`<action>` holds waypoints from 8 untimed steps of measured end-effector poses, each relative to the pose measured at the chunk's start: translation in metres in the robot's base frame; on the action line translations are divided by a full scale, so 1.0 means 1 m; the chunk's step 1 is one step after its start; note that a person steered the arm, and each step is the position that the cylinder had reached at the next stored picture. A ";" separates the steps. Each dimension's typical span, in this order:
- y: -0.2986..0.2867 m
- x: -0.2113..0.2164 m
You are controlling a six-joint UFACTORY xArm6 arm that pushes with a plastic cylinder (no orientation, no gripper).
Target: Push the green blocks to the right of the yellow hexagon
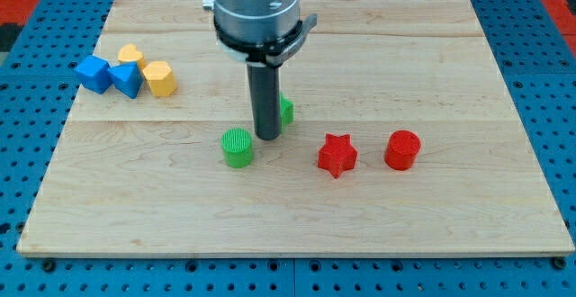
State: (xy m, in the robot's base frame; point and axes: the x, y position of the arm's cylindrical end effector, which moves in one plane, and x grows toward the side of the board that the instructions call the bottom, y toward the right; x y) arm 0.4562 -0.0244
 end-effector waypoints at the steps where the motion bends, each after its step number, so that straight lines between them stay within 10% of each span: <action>1: 0.013 -0.033; 5: -0.040 0.086; 8: -0.057 -0.035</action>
